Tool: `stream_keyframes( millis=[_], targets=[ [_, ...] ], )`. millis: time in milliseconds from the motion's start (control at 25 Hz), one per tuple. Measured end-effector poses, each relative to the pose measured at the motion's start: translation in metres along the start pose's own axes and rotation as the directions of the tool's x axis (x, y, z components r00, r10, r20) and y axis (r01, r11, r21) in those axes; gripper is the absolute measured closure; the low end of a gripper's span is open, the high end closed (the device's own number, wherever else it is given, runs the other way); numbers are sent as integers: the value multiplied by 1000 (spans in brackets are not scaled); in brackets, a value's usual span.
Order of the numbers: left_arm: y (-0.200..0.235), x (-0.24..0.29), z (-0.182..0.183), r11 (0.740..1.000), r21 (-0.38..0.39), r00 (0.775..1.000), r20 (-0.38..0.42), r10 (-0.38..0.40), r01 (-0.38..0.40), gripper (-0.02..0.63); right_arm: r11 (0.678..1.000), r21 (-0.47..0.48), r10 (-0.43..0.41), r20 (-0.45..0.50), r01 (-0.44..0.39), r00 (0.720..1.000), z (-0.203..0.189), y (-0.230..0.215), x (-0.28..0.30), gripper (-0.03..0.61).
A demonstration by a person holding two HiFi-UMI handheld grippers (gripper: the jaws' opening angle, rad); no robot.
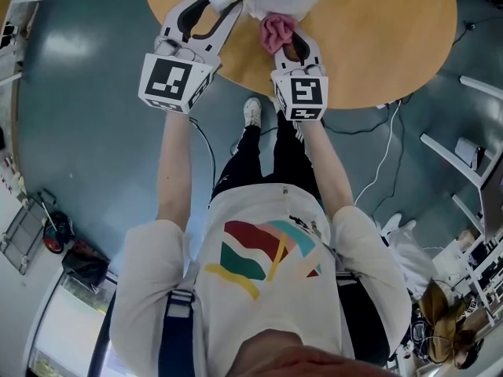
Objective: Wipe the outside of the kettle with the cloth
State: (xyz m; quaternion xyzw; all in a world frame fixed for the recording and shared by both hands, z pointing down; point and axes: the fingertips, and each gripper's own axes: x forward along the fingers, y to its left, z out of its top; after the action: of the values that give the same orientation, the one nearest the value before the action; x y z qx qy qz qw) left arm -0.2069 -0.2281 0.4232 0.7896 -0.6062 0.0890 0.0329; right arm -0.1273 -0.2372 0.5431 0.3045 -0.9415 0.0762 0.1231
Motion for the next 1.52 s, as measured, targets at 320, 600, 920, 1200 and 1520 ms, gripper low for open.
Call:
stream_keyframes(
  millis=[320, 600, 920, 1200, 1520],
  targets=[
    [20, 9, -1, 996, 22, 996, 2, -87, 87, 419, 1000, 18, -21, 4, 21, 1000, 0, -35, 3, 532],
    [48, 18, 8, 978, 48, 979, 2, -203, 203, 419, 1000, 23, 10, 7, -10, 1000, 13, -59, 19, 532],
    [65, 49, 8, 969, 55, 970, 33, -241, 239, 419, 999, 5, 32, -1, -32, 999, 14, -118, 62, 532],
    [66, 67, 7, 950, 27, 949, 50, -313, 312, 425, 992, -89, 94, -3, -94, 996, 25, -158, 107, 532],
    [73, 75, 6, 929, 36, 929, 43, -369, 367, 425, 986, -125, 115, -2, -114, 993, 34, -175, 141, 532]
  ],
)
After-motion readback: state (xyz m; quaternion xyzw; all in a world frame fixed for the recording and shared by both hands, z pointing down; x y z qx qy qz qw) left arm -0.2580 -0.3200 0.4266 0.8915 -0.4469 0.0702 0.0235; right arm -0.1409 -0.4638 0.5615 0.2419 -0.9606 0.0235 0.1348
